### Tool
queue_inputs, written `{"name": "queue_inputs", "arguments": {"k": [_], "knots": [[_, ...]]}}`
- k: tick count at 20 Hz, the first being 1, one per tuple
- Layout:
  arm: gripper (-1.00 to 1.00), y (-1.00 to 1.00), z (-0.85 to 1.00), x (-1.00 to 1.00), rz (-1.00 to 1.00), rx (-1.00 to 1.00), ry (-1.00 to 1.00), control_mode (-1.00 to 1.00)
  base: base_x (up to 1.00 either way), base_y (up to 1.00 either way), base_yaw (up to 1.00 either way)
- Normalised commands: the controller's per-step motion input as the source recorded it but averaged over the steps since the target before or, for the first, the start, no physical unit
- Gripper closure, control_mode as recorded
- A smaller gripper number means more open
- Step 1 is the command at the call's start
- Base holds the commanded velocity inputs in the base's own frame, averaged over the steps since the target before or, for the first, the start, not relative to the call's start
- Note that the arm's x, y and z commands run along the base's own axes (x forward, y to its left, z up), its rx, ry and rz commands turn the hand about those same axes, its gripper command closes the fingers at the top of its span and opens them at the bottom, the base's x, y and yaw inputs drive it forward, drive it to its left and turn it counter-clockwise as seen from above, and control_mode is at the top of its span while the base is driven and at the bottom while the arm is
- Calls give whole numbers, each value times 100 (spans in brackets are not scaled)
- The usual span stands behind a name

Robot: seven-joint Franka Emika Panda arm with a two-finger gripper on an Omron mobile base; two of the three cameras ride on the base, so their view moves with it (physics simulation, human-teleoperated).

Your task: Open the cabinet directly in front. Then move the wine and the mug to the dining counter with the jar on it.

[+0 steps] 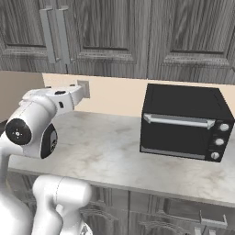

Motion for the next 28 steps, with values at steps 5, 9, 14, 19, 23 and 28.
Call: {"name": "queue_inputs", "arguments": {"k": [5,9,14,19,23,28], "knots": [[-100,0,37,-2,0,2,-11,-100,0,0,0],[-100,9,42,0,0,5,-8,-100,0,0,0],[-100,25,44,12,0,11,-5,-100,0,0,0],[-100,47,25,28,0,9,-4,-100,0,0,0],[-100,17,5,40,0,4,0,-100,0,0,0],[-100,0,0,48,0,0,8,-100,0,0,0]]}}
